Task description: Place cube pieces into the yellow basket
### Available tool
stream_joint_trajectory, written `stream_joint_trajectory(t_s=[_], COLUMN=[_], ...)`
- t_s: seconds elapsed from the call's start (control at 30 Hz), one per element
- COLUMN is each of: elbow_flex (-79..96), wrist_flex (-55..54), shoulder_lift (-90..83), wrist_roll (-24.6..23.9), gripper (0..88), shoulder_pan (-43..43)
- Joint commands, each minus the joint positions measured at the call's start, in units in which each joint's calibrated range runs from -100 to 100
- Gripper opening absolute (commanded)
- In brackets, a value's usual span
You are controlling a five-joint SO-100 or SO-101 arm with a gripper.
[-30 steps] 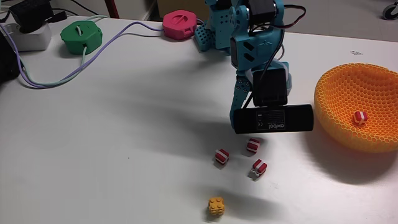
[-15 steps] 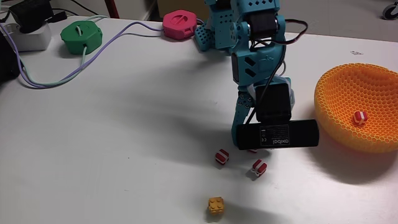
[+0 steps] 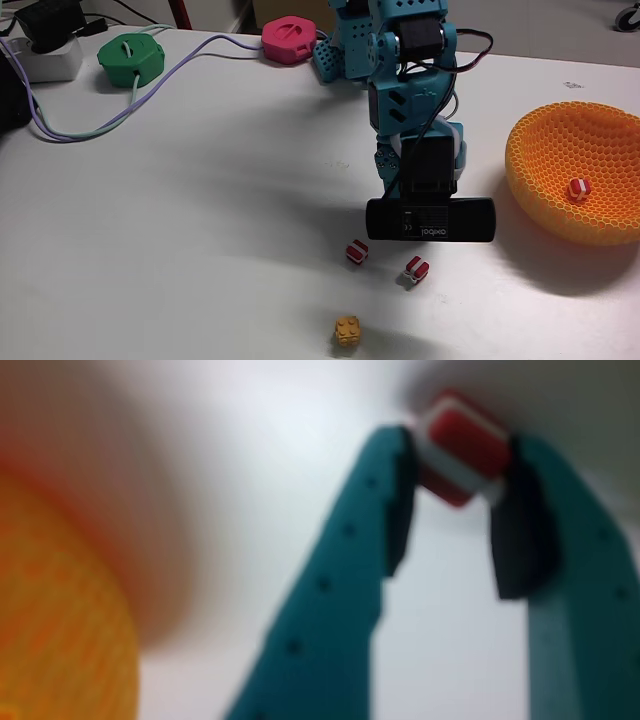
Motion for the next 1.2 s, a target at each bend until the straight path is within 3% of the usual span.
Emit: stream_joint_trajectory(t_s=[0.0, 0.1, 0.23, 0.4, 0.53, 0.6, 0.73, 0.8, 1.0, 1.17], elbow_flex=[-16.9, -36.6, -51.2, -50.5, -45.5, -43.3, -45.0, -47.0, -51.4, -55.3], wrist_flex=[16.7, 35.8, 49.2, 45.4, 37.3, 33.9, 34.2, 37.2, 43.6, 50.6], shoulder_lift=[-2.8, -2.6, -1.7, 1.3, 3.6, 4.5, 5.7, 5.7, 5.6, 5.0], wrist_roll=[3.1, 2.8, -3.4, -10.1, -12.9, -14.0, -11.2, -8.7, -2.4, -7.3], gripper=[0.0, 0.0, 0.0, 0.0, 0.4, 5.3, 23.5, 27.1, 29.4, 28.5], shoulder_pan=[2.5, 1.0, -7.9, -20.2, -24.5, -26.0, -25.4, -23.9, -16.6, -21.2])
